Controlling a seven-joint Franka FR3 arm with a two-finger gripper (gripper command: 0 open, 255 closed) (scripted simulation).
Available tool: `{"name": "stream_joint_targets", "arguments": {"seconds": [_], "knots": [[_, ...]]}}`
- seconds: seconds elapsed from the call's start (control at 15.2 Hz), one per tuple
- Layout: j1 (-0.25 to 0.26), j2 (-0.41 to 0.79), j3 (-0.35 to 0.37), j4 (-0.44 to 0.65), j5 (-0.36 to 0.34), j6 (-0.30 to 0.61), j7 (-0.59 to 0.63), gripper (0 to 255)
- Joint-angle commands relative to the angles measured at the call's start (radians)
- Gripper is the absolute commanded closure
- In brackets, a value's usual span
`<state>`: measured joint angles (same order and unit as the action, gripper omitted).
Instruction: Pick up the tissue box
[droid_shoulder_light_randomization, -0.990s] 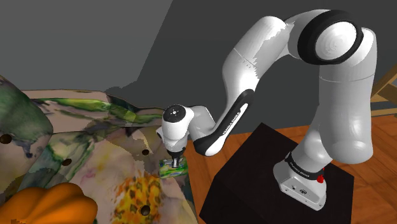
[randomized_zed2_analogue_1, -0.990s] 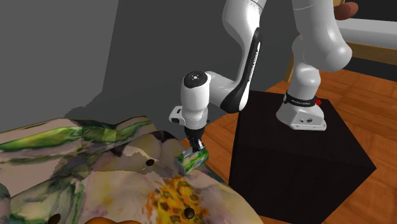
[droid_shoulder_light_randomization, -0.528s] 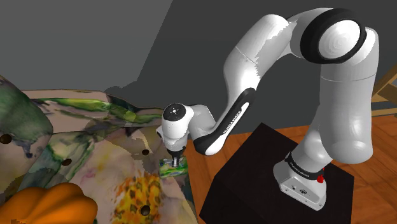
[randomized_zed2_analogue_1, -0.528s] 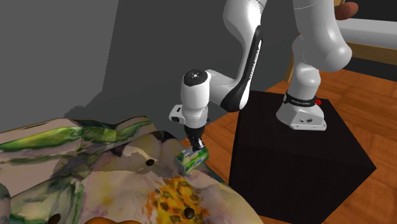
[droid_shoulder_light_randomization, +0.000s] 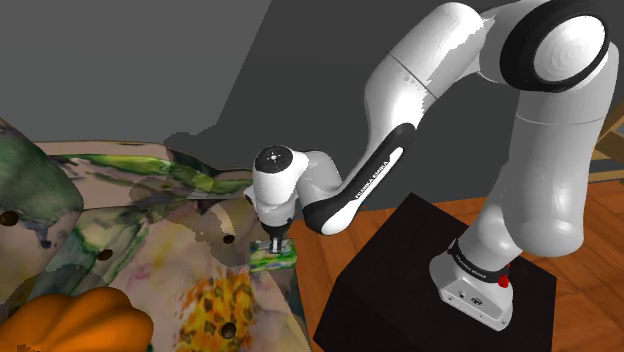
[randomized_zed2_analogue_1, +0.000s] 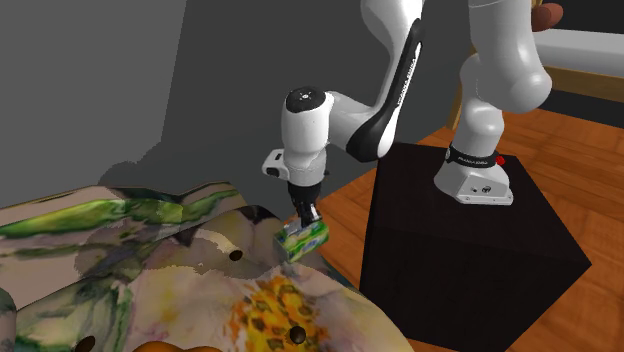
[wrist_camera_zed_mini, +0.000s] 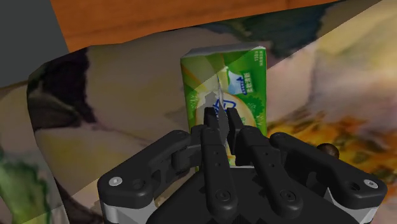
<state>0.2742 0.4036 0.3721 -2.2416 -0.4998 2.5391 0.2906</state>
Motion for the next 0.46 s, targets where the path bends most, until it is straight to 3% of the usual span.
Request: {"name": "stream_joint_targets", "arguments": {"seconds": [0.0,0.4], "knots": [[-0.009,-0.03,0.015,-0.009,0.023,-0.018,-0.015,255],[-0.026,-0.081,0.041,-0.014,0.068,-0.056,-0.051,255]]}}
